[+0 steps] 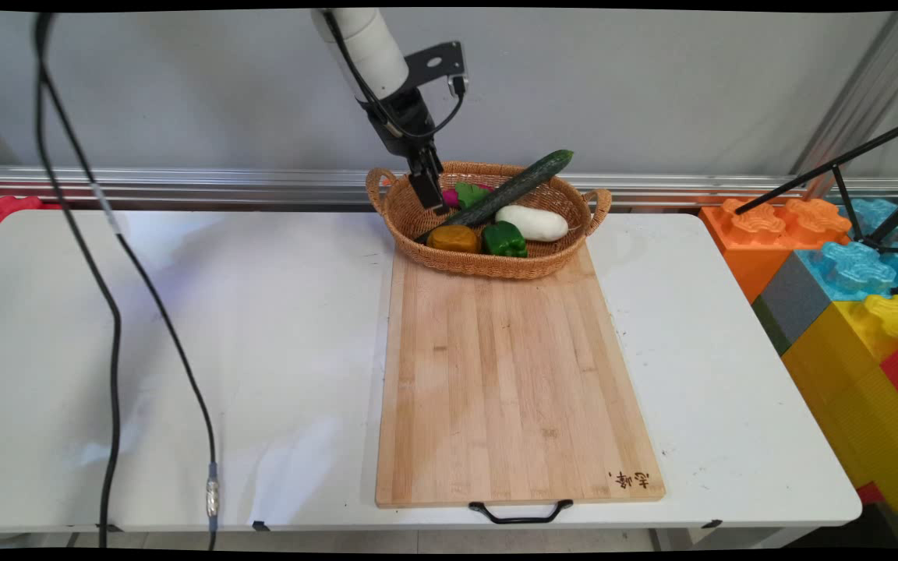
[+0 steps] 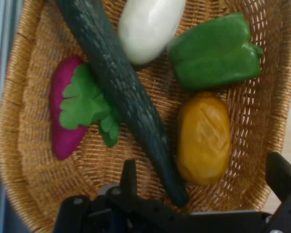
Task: Pick up the potato from the vegetable basket
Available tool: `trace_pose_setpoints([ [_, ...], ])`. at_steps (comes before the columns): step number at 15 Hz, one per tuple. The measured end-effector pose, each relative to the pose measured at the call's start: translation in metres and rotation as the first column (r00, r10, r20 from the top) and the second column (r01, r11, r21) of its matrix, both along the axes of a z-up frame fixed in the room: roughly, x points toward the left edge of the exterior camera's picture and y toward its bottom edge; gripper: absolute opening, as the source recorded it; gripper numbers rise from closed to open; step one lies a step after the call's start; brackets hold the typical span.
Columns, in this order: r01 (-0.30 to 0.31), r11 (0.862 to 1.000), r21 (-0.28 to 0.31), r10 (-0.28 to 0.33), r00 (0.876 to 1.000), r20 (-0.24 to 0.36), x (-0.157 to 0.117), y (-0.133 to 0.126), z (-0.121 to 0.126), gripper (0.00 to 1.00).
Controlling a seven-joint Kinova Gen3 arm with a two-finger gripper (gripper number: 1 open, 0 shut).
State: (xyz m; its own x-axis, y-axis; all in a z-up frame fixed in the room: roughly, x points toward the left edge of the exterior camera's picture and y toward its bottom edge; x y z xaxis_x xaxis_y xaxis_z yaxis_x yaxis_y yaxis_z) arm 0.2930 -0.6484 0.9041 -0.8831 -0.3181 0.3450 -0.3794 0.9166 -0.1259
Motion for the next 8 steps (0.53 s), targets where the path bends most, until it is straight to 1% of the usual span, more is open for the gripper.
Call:
trace_pose_setpoints([
  [4,0.016,0.998,0.062,-0.017,1.000,0.004,-0.003,-0.019,-0.021,1.00],
  [8,0.031,0.992,0.119,-0.032,0.999,0.005,-0.008,-0.034,-0.045,1.00],
])
